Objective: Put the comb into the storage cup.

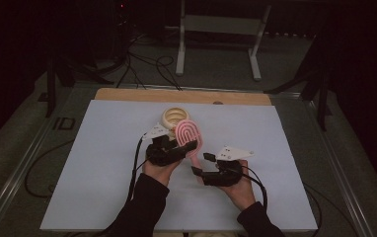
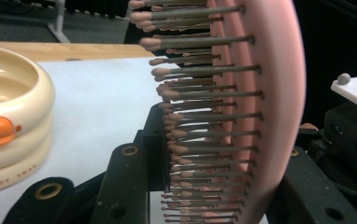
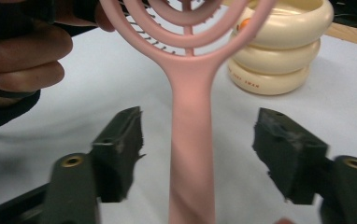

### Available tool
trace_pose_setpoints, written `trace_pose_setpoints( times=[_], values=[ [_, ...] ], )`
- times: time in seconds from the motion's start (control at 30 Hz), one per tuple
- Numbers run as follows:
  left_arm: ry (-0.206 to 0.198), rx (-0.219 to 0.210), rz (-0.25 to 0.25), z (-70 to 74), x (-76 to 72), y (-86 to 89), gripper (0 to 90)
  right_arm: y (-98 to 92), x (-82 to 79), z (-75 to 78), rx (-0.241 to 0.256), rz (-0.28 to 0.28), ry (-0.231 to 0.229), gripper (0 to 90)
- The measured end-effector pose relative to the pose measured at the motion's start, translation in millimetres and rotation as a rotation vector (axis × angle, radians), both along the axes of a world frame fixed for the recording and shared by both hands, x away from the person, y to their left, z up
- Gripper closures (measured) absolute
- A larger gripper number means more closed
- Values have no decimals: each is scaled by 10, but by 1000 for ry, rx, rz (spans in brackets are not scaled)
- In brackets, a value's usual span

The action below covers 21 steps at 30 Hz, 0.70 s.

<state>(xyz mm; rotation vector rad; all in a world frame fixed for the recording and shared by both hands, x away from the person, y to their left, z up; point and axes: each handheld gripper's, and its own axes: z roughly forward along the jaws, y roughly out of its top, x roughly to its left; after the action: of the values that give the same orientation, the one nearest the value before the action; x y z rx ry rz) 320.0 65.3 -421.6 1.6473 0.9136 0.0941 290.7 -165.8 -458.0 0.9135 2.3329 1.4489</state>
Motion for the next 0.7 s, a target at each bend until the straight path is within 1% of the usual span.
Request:
trace_pose_setpoints(
  times=[0.07, 0.13, 0.17, 0.2, 0.4, 0.57, 0.63, 0.7],
  values=[
    [-5, 2, 6, 20, 10, 14, 649, -10, -2, 7, 4, -17, -1, 209],
    [-7, 0, 10, 35, 19, 27, 649, -12, 0, 8, 2, -19, -2, 194],
    [-8, 1, 11, 43, 24, 34, 649, -19, 0, 9, -1, -21, -8, 153],
    [-10, 3, 13, 50, 28, 41, 649, -23, 0, 11, -3, -25, -10, 140],
    [-13, 0, 29, 88, 61, 101, 649, -84, 2, 30, 11, -39, -9, 116],
    [-19, 0, 37, 133, 89, 152, 649, -146, 0, 44, 11, -56, -8, 117],
    [-23, 4, 40, 154, 98, 169, 649, -165, -2, 37, 20, -60, -17, 117],
    [-25, 2, 43, 172, 107, 181, 649, -189, -3, 22, 15, -68, -14, 116]
  ],
)
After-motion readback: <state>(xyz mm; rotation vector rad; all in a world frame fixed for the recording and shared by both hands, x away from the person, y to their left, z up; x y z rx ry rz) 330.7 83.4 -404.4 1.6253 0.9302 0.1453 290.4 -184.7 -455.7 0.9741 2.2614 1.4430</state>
